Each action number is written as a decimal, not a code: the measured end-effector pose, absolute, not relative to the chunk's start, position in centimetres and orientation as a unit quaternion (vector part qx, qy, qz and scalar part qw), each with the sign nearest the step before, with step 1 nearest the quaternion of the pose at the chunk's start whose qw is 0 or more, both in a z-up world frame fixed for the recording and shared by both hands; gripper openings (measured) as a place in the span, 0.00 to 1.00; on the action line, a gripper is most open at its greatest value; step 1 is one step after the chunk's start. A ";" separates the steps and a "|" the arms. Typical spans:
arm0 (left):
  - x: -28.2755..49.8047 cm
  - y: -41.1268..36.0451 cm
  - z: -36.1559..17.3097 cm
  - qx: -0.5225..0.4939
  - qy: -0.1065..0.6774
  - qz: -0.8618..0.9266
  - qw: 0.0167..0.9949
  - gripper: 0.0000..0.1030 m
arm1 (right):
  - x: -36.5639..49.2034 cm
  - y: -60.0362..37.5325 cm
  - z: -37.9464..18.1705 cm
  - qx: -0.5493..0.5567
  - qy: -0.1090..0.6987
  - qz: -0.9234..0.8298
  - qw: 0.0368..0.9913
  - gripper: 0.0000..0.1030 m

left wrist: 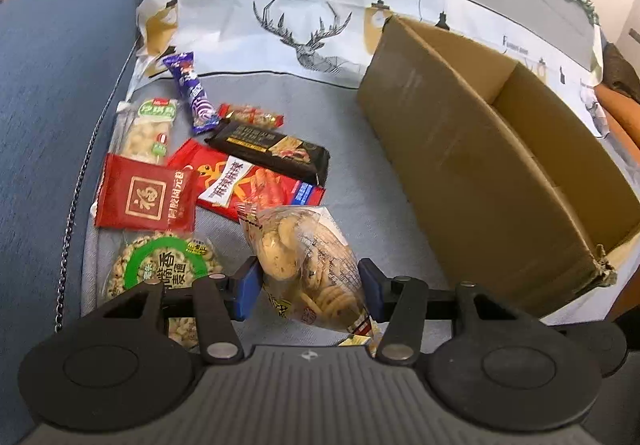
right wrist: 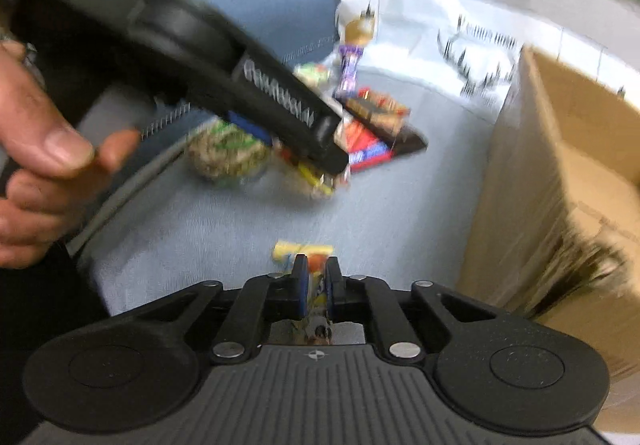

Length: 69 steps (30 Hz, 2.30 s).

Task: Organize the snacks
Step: 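Grasp the yellow candy bar with the right gripper while the left grasps the clear cookie bag, then carry the yellow candy bar and cookie bag over the cardboard box with both grippers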

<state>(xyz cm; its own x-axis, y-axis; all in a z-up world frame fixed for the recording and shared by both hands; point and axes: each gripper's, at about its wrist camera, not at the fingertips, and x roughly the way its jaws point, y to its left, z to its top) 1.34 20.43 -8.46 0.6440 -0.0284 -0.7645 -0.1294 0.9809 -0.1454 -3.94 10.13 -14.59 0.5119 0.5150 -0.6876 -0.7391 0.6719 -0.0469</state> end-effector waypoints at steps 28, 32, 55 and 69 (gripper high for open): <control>0.1 20.5 -7.2 -0.117 0.393 0.006 0.912 0.55 | -4.5 8.9 -13.2 -0.172 0.307 0.359 0.864 0.12; -1.7 20.4 -5.6 -0.130 0.357 0.014 0.925 0.55 | -5.4 8.2 -11.7 -0.163 0.282 0.359 0.875 0.12; -3.9 19.1 -3.6 -0.140 0.305 -0.008 0.942 0.55 | 0.5 -3.2 -3.1 -0.030 0.158 0.290 0.943 0.12; -1.6 17.7 -4.6 -0.124 0.319 -0.016 0.940 0.55 | 2.6 -6.2 -6.0 0.000 0.172 0.256 0.951 0.12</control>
